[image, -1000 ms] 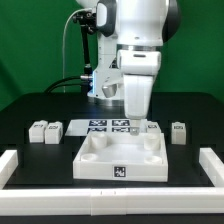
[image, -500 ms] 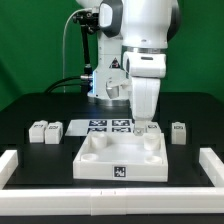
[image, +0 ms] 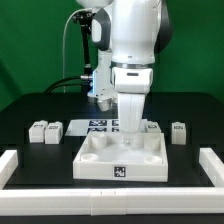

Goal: Assemble one leg

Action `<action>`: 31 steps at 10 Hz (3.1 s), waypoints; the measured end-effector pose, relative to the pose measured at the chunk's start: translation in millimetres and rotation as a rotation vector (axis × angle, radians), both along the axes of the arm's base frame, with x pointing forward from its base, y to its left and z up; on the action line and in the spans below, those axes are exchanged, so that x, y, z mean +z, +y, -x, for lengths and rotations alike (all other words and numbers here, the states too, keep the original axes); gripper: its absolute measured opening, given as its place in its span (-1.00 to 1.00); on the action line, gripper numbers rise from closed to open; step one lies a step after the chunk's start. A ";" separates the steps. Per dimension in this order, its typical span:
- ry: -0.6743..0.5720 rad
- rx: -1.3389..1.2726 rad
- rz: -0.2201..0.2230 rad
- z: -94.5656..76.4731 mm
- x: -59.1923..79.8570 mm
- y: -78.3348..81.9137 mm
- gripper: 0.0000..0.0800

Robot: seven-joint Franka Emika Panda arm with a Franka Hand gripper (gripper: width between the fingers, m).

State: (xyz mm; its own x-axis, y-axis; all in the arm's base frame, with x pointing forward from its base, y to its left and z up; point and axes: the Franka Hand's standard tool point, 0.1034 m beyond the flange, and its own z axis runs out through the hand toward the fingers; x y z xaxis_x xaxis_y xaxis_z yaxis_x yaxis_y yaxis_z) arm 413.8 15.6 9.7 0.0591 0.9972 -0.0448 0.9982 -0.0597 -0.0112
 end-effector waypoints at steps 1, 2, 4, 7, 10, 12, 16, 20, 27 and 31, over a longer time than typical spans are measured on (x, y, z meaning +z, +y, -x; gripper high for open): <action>0.002 -0.001 0.000 0.5 -0.8 -0.4 0.62; 0.002 -0.005 0.000 0.3 -0.7 -0.8 0.62; 0.003 -0.007 0.001 0.0 -0.8 -1.0 0.07; 0.003 -0.007 0.000 0.1 -1.0 -1.0 -0.72; 0.001 -0.007 0.000 -0.4 -0.8 -0.8 -0.86; 0.001 -0.007 0.000 -0.4 -0.8 -0.8 -0.86; 0.004 -0.004 0.002 -1.0 -0.9 -0.3 -0.86; -0.018 0.068 0.008 -52.5 -0.4 32.5 -0.86; -0.042 0.079 -0.008 -68.8 -0.1 51.3 -0.86; -0.042 0.079 -0.008 -68.7 -0.3 51.3 0.05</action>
Offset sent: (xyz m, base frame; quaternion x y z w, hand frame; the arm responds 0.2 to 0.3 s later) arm 0.0000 0.0000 0.0000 0.0000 0.0000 0.0000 1.0000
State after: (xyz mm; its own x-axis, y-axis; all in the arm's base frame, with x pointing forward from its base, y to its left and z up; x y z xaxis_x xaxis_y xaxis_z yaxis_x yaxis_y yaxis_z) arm 482.5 66.8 9.3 -0.0178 0.9992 -0.0363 0.9994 0.0189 0.0303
